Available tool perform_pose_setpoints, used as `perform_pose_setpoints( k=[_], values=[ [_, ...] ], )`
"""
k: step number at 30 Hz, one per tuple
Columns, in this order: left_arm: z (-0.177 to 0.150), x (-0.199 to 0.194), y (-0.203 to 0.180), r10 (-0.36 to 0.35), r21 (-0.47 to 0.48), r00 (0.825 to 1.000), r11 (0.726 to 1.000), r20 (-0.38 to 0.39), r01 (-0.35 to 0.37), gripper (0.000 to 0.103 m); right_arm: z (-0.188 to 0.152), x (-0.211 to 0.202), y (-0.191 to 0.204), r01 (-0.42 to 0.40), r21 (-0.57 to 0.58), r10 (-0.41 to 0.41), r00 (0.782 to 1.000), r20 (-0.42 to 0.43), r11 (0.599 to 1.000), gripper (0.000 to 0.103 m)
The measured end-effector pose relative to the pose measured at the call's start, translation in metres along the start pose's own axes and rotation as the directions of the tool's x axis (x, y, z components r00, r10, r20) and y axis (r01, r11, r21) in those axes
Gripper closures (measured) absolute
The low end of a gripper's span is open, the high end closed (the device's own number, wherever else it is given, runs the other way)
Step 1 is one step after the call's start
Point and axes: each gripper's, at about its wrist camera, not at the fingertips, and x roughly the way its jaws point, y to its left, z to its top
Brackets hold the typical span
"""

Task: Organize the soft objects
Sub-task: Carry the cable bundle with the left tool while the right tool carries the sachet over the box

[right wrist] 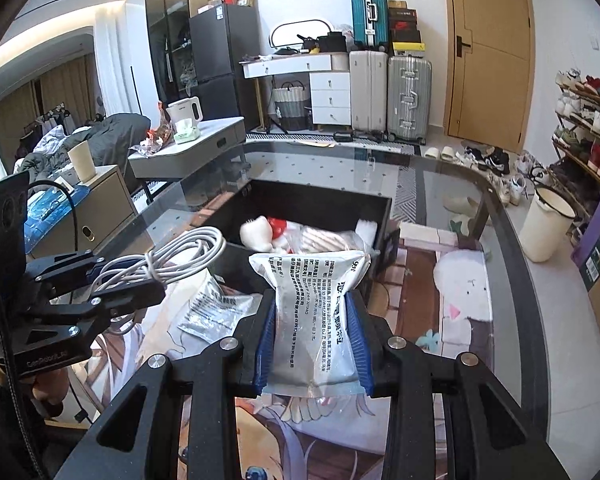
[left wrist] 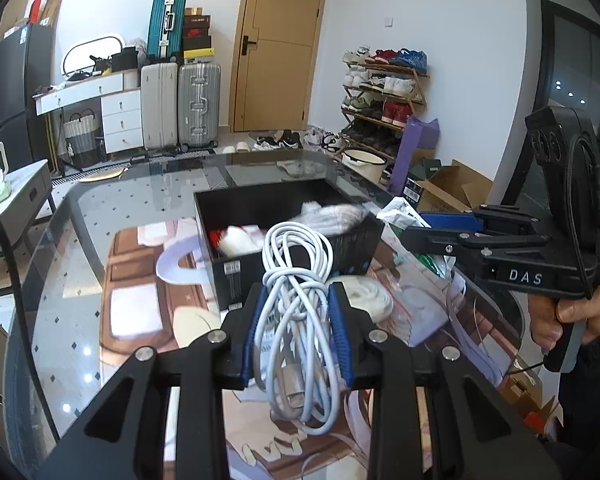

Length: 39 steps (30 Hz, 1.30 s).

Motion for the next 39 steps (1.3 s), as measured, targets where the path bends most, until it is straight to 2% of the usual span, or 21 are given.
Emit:
perform_pose_setpoints(
  k=[11, 30, 39],
  values=[
    [0.026, 0.005, 0.005, 0.017, 0.003, 0.999, 1.000, 0.036, -0.018, 0.073, 0.026, 0.005, 0.009, 0.006, -0.045, -0.005, 1.000, 0.022, 0.999, 0.069],
    [0.051, 0.036, 0.013, 0.067, 0.008, 0.998, 0.998, 0.017, -0.067, 0.073, 0.059, 0.021, -0.002, 0.007, -0.051, -0.006, 1.000, 0.016, 0.999, 0.069],
    [0.061, 0.051, 0.019, 0.069, 0.003, 0.998, 0.998, -0.003, -0.069, 0.073, 0.067, 0.039, -0.007, 0.004, -0.047, -0.005, 1.000, -0.014, 0.999, 0.069]
  ],
)
